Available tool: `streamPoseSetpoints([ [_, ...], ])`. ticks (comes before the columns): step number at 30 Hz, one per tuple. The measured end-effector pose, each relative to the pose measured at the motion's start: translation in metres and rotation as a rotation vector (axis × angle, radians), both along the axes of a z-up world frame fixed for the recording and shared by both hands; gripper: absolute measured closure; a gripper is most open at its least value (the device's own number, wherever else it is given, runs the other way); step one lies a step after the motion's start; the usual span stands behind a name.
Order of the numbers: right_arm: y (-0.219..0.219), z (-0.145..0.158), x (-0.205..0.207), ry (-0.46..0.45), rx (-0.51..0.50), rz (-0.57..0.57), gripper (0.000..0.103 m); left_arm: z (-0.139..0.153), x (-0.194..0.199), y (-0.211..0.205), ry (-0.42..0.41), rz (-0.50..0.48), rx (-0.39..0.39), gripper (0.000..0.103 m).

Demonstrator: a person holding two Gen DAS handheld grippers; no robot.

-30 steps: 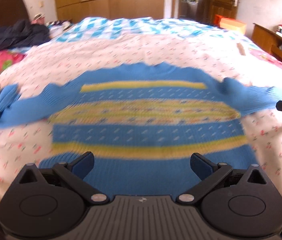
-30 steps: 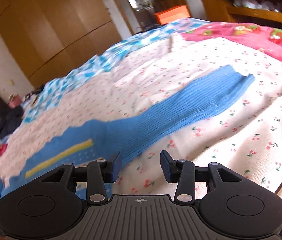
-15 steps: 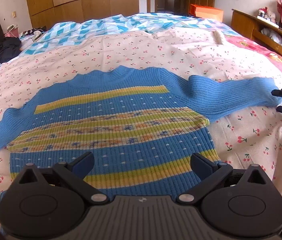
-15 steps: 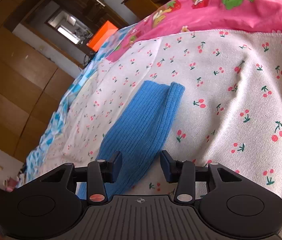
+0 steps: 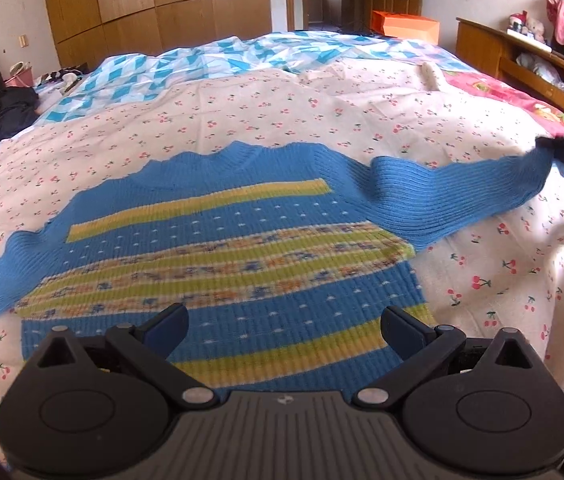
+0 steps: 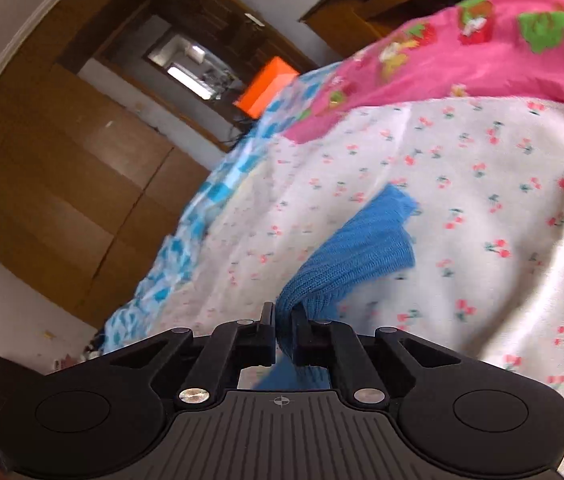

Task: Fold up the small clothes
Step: 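Carry the sleeve with the right gripper across the sweater body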

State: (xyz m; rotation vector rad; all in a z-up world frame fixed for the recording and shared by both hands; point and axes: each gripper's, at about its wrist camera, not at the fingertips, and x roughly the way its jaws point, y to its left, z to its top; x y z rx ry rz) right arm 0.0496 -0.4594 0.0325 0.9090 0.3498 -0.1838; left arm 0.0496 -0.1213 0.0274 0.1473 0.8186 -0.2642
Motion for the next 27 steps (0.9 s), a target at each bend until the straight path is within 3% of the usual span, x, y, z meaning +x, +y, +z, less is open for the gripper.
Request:
streamPoseSetpoints([
  [5,0.091,0.053,0.036,-0.093,-0.1,0.257,0.095,0.003,-0.002,0.039,-0.017,0.062,-0.02,0.0],
  [8,0.168,0.065,0.06,-0.099,-0.193,0.457,0.095,0.005,-0.006,0.069,-0.044,0.113,-0.033,0.0],
  [11,0.249,0.053,0.079,-0.058,-0.315,0.661,0.095,0.007,-0.012,0.103,-0.072,0.175,-0.042,0.0],
  [13,0.301,0.03,0.089,0.003,-0.43,0.785,0.095,0.005,-0.017,0.124,-0.082,0.221,-0.049,0.0],
  [18,0.362,-0.035,0.099,0.223,-0.602,0.901,0.092,-0.005,-0.027,0.158,-0.099,0.315,-0.051,0.0],
  [24,0.377,-0.029,0.085,0.213,-0.738,0.94,0.089,-0.007,-0.016,0.175,-0.069,0.333,-0.18,0.0],
  [27,0.387,-0.028,0.096,0.216,-0.738,0.956,0.085,-0.009,-0.015,0.179,-0.051,0.332,-0.214,0.0],
])
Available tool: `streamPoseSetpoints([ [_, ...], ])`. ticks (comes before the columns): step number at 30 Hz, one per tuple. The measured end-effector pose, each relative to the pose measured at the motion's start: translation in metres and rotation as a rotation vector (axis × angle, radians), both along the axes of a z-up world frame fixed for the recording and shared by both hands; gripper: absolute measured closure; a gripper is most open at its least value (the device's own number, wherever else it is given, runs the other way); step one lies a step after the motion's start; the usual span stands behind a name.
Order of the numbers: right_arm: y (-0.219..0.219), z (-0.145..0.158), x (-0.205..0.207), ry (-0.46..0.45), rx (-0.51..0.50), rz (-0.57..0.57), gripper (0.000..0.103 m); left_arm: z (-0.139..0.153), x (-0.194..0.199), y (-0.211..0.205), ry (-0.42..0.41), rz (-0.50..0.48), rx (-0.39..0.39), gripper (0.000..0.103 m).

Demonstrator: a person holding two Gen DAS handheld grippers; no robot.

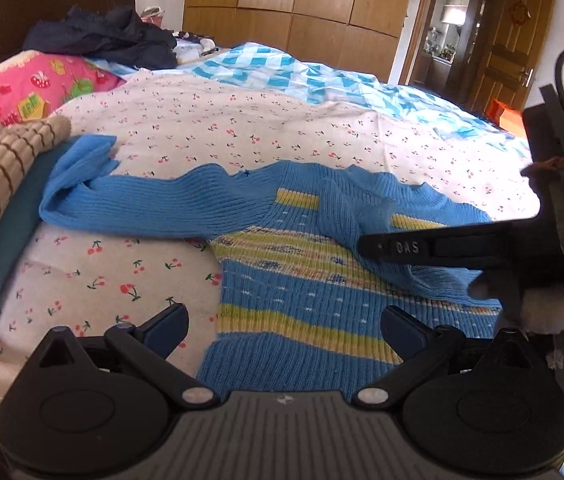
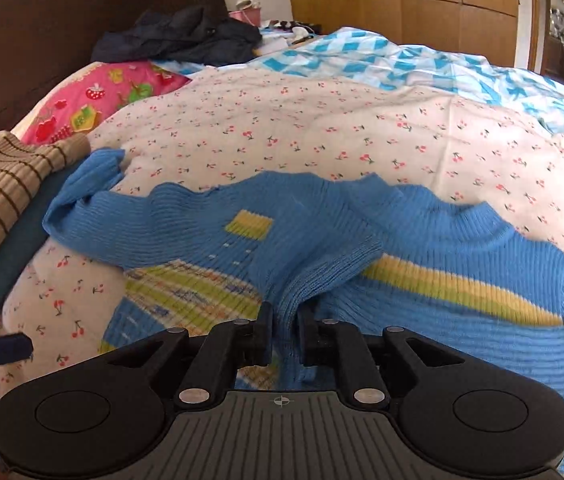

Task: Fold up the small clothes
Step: 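Carry the sleeve with the right gripper across the sweater body, then lay the sleeve on the body and open the right gripper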

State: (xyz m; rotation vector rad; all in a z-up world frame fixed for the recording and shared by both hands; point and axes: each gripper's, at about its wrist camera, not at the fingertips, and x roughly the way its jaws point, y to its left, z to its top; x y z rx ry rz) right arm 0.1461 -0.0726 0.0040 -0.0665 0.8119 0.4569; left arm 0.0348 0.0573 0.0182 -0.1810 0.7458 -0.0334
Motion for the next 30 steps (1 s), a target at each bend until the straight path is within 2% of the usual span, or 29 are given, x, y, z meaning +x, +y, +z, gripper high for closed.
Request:
streamPoseSetpoints([
  [5,0.017,0.001,0.01,-0.009,0.029,0.001,0.088,0.005,-0.005,0.008,-0.027,0.03,-0.019,0.0],
  [12,0.038,0.001,0.006,0.012,0.029,0.108,0.085,0.003,-0.003,0.015,-0.014,0.049,-0.051,0.0],
  [17,0.021,0.008,-0.003,0.087,0.134,0.158,0.08,0.003,-0.004,0.015,-0.02,0.044,-0.047,0.0],
  [21,-0.003,0.019,-0.014,0.079,0.185,0.146,0.077,0.001,-0.003,0.012,-0.01,0.039,-0.038,0.0],
  [23,-0.009,0.023,-0.013,0.055,0.173,0.124,0.077,0.001,-0.003,0.011,-0.013,0.04,-0.031,0.0],
  [26,-0.004,0.021,-0.001,0.02,0.104,0.12,0.076,0.001,-0.002,0.01,-0.012,0.045,-0.022,0.0],
  [30,0.017,0.007,0.019,0.015,0.022,0.174,0.076,-0.001,-0.001,0.009,-0.006,0.051,-0.006,0.0],
])
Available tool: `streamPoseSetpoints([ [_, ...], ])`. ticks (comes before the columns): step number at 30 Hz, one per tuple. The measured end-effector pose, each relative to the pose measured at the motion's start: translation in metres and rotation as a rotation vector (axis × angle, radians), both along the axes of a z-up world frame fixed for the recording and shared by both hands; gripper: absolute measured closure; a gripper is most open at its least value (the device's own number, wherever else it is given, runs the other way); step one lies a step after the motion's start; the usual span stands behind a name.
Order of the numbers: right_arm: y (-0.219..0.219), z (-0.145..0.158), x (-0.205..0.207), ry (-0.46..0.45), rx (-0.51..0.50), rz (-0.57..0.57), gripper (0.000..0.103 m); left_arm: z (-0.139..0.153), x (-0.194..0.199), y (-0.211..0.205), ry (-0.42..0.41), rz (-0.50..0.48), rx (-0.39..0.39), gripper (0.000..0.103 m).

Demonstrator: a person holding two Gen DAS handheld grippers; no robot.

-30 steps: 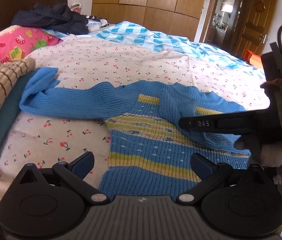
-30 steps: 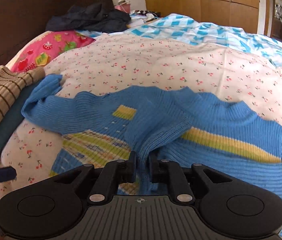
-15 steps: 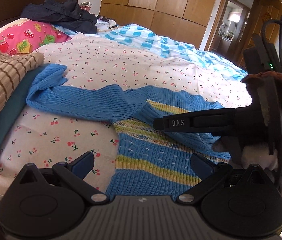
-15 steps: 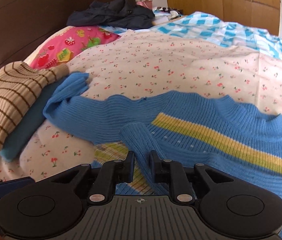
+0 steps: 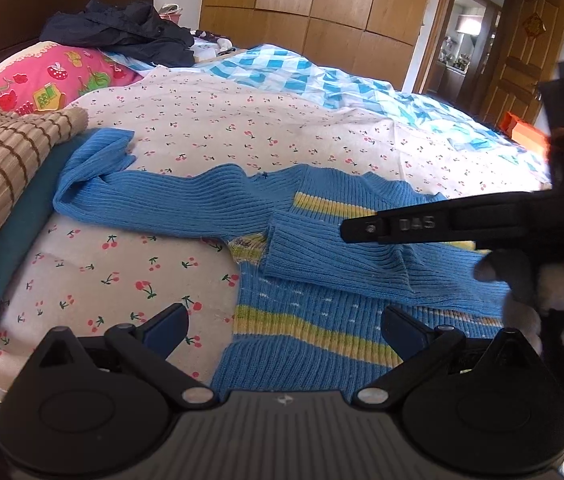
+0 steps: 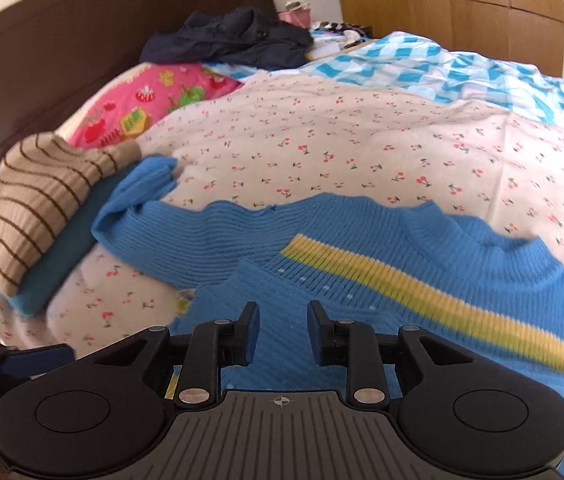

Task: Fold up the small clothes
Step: 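Lay the sleeve on the body and open the right gripper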

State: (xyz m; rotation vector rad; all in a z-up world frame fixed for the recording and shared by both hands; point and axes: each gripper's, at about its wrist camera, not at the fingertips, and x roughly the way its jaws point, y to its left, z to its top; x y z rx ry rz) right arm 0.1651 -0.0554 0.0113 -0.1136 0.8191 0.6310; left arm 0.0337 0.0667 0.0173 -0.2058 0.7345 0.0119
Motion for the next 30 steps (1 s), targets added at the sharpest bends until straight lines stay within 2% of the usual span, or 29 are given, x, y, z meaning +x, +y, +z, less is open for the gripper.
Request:
streamPoseSetpoints([
  [3,0.012,-0.008,0.011,0.018,-0.016,0.04,0.076,-0.001,0.001,0.001,0.001,0.004,0.001,0.0],
  [6,0.019,-0.011,0.016,0.022,-0.009,0.096,0.065,-0.002,0.002,0.002,0.011,0.004,-0.006,0.0],
  [9,0.029,-0.016,0.023,-0.004,-0.072,0.128,0.064,-0.004,0.004,0.003,0.021,0.001,-0.015,0.0],
  [12,0.033,-0.021,0.032,0.033,-0.078,0.167,0.063,-0.005,0.005,0.002,0.024,0.003,-0.014,0.0],
  [14,0.033,-0.023,0.036,0.064,-0.071,0.175,0.068,-0.005,0.006,0.003,0.027,0.006,-0.018,0.0],
  [16,0.029,-0.022,0.039,0.09,-0.066,0.147,0.097,-0.006,0.007,0.003,0.033,0.008,-0.021,0.0],
  [19,0.02,-0.012,0.037,0.086,-0.017,0.106,0.1,-0.006,0.007,0.002,0.031,0.005,-0.019,0.0],
  [23,0.014,0.0,0.036,0.049,0.037,0.071,0.101,-0.006,0.006,-0.002,0.027,-0.01,-0.005,0.0],
  [29,0.026,-0.008,0.037,0.053,-0.038,0.145,0.092,-0.006,0.006,-0.003,0.022,-0.012,0.009,0.0],
  [30,0.028,-0.01,0.038,0.061,-0.05,0.163,0.087,-0.006,0.006,-0.003,0.022,-0.011,0.006,0.0],
])
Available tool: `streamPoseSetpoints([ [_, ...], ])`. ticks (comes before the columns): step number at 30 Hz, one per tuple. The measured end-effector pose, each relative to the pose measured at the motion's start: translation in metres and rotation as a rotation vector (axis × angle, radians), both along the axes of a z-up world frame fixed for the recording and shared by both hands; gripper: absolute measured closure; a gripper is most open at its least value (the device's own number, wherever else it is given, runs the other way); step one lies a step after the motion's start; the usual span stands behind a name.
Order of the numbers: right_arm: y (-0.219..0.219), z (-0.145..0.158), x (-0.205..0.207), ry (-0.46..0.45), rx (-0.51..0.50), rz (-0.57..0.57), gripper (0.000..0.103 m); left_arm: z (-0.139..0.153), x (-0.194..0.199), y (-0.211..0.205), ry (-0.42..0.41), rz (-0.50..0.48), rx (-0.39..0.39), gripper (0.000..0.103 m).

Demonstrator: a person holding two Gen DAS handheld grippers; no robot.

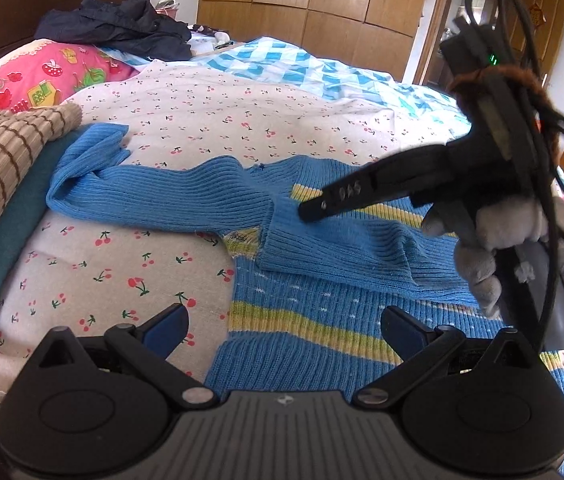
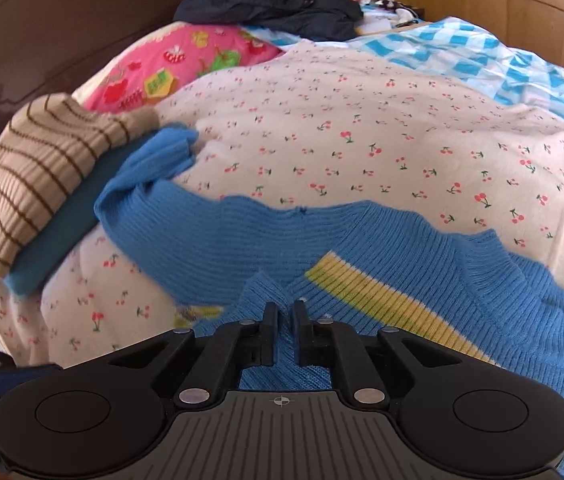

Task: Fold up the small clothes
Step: 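Lay the sleeve on the body and open the right gripper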

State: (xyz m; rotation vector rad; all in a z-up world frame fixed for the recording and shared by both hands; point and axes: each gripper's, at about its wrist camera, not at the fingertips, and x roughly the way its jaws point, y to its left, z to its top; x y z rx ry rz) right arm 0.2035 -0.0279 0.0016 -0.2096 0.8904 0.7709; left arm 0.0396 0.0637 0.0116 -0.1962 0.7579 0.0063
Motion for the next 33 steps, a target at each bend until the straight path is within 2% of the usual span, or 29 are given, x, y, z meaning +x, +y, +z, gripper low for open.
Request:
streamPoseSetpoints([
  [1,0.001,-0.002,0.002,0.013,-0.006,0.022,0.077,0.0,0.0,0.0,0.001,0.001,-0.002,0.0],
  [2,0.003,-0.004,0.004,0.012,-0.012,0.036,0.074,0.0,0.0,0.001,0.002,0.0,-0.004,0.0],
  [7,0.012,-0.014,0.012,0.002,-0.04,0.062,0.072,-0.001,0.002,0.001,0.007,0.001,-0.009,0.0],
  [8,0.013,-0.015,0.013,0.006,-0.043,0.053,0.073,-0.001,0.002,0.002,0.009,0.003,-0.011,0.0],
  [10,0.013,-0.012,0.011,0.013,-0.036,0.038,0.097,-0.002,0.003,0.003,0.013,0.008,-0.015,0.0],
  [18,0.006,0.02,0.011,-0.062,0.076,-0.066,0.098,-0.002,0.003,-0.001,0.011,-0.004,-0.011,0.0],
  [22,0.014,0.0,0.022,-0.049,0.023,-0.101,0.098,-0.002,0.002,-0.004,0.011,-0.01,0.013,0.0],
  [24,0.015,-0.007,0.02,-0.023,0.036,-0.112,0.098,-0.002,0.002,-0.005,0.01,-0.008,0.017,0.0],
  [28,0.018,-0.011,0.012,-0.034,0.021,-0.094,0.097,-0.003,0.003,-0.005,0.018,-0.005,0.017,0.0],
  [31,0.011,-0.013,0.014,-0.033,0.033,-0.129,0.089,-0.004,0.004,-0.005,0.025,-0.005,0.016,0.0],
  [33,0.003,-0.008,0.011,-0.023,0.062,-0.147,0.087,-0.003,0.003,-0.004,0.014,0.003,0.018,0.0],
])
